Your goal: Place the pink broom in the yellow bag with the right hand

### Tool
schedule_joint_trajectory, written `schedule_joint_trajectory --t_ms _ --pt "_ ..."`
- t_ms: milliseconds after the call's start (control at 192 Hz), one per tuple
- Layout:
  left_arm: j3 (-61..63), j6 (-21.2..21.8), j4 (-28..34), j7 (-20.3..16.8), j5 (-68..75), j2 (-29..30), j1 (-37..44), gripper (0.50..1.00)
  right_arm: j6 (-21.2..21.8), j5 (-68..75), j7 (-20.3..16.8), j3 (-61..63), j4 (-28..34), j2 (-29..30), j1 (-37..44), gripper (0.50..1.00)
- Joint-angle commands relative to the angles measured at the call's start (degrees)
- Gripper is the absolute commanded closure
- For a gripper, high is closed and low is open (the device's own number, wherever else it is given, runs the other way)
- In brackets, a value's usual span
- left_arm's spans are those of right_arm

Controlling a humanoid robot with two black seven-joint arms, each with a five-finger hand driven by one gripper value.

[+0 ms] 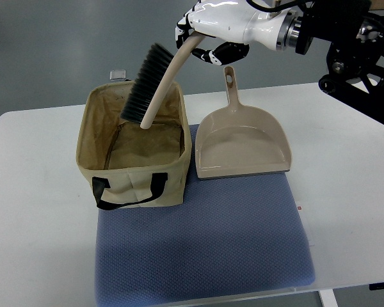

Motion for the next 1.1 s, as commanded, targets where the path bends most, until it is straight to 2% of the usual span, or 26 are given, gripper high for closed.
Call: schedule_joint_trajectory --t_ms 0,187,193,198,203,208,213,255,354,552,755,979,1093 --pt "0.0 0.0 0.0 0.0 0.0 0.0 0.0 0.5 -0.4 0.1 0.1 -1.1 -0.8 1.0 0.3 1.0" --pt "0.0 0.0 0.0 0.0 0.0 0.0 0.0 0.5 -0.3 0.5 0.1 -1.0 -0.9 1.1 -0.3 1.0" --pt "0.0 0.0 0.0 0.0 0.0 0.0 0.0 0.5 -0.3 0.5 0.2 -1.0 -0.9 1.1 -0.3 0.973" --pt "0.0 0.0 0.0 0.0 0.0 0.0 0.0 0.5 -0.3 0.5 0.2 -1.0 -0.9 1.1 -0.3 0.973" --pt "0.0 0.0 0.0 0.0 0.0 0.0 0.0 0.5 -0.4 0.5 0.2 -1.0 -0.9 1.1 -0.3 0.945" --pt "0.0 0.0 0.0 0.0 0.0 0.0 0.0 0.5 -0.4 0.5 0.2 -1.0 -0.9 1.1 -0.3 0.944" --pt "0.0 0.0 0.0 0.0 0.0 0.0 0.0 0.5 -0.4 0.5 0.2 -1.0 -0.9 1.2 -0.3 0.918" --pt "0.0 0.0 0.0 0.0 0.0 0.0 0.0 0.5 -0.4 0.5 0.2 -0.9 -0.9 1.2 -0.4 0.836" --pt "0.0 0.0 0.0 0.0 0.0 0.0 0.0 0.5 -0.7 0.5 0.2 -0.8 -0.9 1.2 -1.0 0.748" --pt "0.0 0.0 0.0 0.0 0.0 0.0 0.0 0.5 -2.4 0.5 0.3 -0.6 -1.0 0.9 -1.3 0.726" --pt "0.0 0.0 0.0 0.0 0.0 0.0 0.0 0.5 -4.5 5.1 0.0 2.1 -1.1 -1.4 -3.2 0.726" --pt "0.0 0.0 0.0 0.0 0.0 0.0 0.0 0.5 -4.4 22.6 0.0 10.1 -3.2 -5.3 -13.8 0.726" --pt "0.0 0.0 0.0 0.0 0.0 0.0 0.0 0.5 -4.6 35.9 0.1 15.1 -3.8 -6.0 -21.7 0.726"
